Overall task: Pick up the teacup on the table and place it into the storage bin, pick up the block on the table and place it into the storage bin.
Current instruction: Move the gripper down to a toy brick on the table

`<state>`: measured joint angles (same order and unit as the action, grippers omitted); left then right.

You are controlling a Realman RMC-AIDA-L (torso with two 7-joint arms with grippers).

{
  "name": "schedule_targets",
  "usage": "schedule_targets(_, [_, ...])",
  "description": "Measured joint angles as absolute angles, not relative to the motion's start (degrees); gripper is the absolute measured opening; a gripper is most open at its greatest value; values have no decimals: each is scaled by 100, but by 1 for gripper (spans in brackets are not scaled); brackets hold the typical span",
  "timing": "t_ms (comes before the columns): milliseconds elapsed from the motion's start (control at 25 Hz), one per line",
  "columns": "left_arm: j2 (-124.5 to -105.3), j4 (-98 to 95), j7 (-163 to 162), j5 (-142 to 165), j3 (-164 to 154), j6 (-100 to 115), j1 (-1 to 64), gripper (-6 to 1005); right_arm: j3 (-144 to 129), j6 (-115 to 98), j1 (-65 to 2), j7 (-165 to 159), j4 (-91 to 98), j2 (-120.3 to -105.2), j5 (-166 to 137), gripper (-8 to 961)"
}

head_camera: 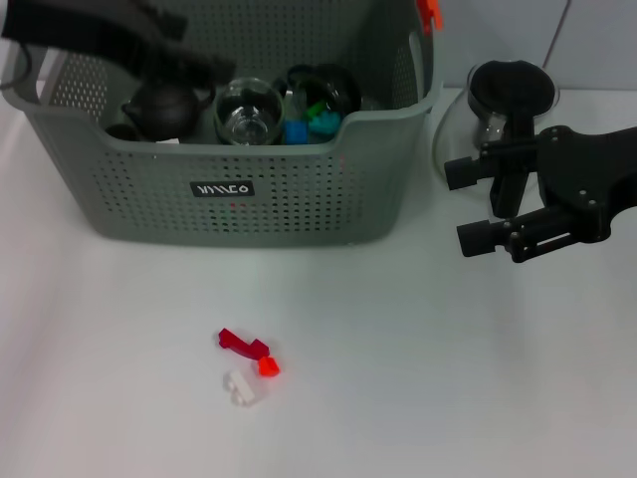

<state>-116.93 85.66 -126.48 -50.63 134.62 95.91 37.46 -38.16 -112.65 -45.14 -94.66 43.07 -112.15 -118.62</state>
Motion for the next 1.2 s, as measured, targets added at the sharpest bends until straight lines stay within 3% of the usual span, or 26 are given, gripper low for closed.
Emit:
schedule_targets(40, [-11759,8825,-12638,-5067,13453,9831,3691,824,-3809,-11260,-4509,-9458,4307,-11215,-11861,925])
schedule_targets(400, [-12405,10680,-12375,-4799,12527,10860,2640,929,-3708,-11170,-4493,-9474,4265,-11224,-11849,924])
schedule_targets(640, [-12472,10623,-12417,-4191,11727,10889,2226,951,-3686,-11064,-4491,-9454,4176,-11211,-11847,924])
schedule_targets(1200, [-12452,9152,-12891,-2948,9624,9805,2251,948,-3612,-10827,-4491,-9409,4069,-11215,-11839,924])
